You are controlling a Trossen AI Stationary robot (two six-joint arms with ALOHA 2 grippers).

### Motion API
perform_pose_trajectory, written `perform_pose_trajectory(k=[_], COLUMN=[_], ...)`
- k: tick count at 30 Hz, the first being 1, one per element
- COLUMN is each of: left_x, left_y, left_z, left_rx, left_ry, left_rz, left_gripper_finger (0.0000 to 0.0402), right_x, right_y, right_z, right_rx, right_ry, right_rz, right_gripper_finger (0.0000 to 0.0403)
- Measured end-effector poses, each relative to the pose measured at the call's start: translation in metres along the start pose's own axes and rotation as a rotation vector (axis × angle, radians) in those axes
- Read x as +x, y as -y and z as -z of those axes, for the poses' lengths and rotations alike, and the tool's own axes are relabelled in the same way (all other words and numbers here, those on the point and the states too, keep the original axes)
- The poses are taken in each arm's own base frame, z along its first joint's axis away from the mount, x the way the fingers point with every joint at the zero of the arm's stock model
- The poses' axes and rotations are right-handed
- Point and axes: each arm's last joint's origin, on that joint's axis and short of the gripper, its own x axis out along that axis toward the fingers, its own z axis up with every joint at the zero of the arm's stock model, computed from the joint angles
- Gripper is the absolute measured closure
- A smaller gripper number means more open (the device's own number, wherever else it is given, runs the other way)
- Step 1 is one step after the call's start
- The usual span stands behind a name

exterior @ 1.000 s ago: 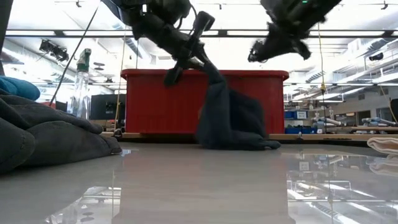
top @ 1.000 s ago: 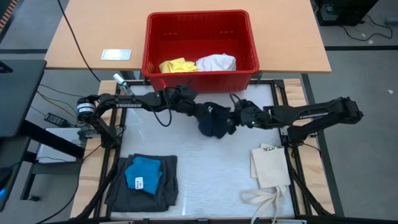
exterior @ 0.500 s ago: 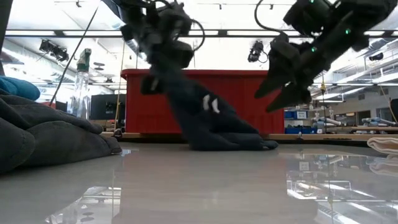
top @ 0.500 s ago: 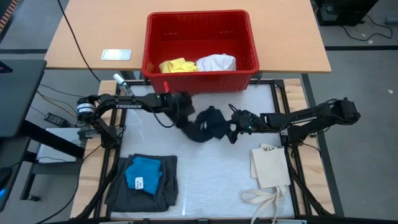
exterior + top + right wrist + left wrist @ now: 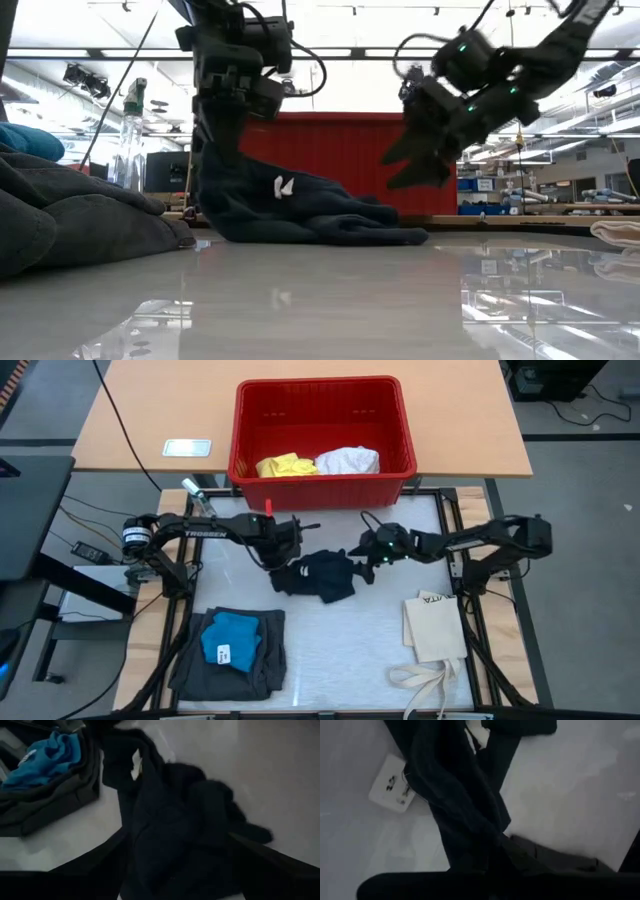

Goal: Fold laundry
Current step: Fold the black shorts

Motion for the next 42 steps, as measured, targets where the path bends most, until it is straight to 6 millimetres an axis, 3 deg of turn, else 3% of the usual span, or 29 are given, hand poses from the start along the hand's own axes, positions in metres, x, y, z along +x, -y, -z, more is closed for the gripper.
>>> perform_pose_trajectory(k=[4, 10, 18, 22, 26, 31, 36, 42], left_x=[-0.001, -0.001, -0.001, -0.001, -0.001, -0.002, -0.005, -0.008], left_y=[-0.002, -0.003, -0.003, -0.003, -0.003, -0.004, -0.005, -0.018], left_z=[-0.003, -0.004, -0.006, -0.006, -0.006, -0.007, -0.020, -0.052], left_rx=[-0.041, -0.062, -0.063, -0.067, -0.069, -0.107, -0.229, -0.408], left_ry=[0.030, 0.038, 0.056, 0.057, 0.057, 0.064, 0.177, 0.404], left_rz=[0.002, 0.000, 0.006, 0.007, 0.007, 0.009, 0.055, 0.205], left_gripper_finger=[0.0388, 0.0388, 0.0388, 0.0388, 0.0388, 0.0388, 0.0388, 0.0388], right_x=[0.016, 0.033, 0.050, 0.052, 0.043, 0.011, -0.024, -0.031], right_y=[0.008, 0.013, 0.028, 0.033, 0.027, 0.009, -0.017, -0.030], right_z=[0.005, 0.014, 0.022, 0.020, 0.009, -0.017, -0.028, -0.025], right_rx=[0.097, 0.198, 0.269, 0.301, 0.284, 0.243, 0.057, -0.127], right_ry=[-0.073, -0.107, -0.094, -0.091, -0.055, 0.042, 0.098, 0.103], right_rz=[-0.045, -0.129, -0.057, -0.041, -0.062, -0.010, 0.080, 0.180], right_gripper_finger=[0.0090, 0.0146, 0.0209, 0.0272, 0.0381, 0.0392, 0.0395, 0.0388])
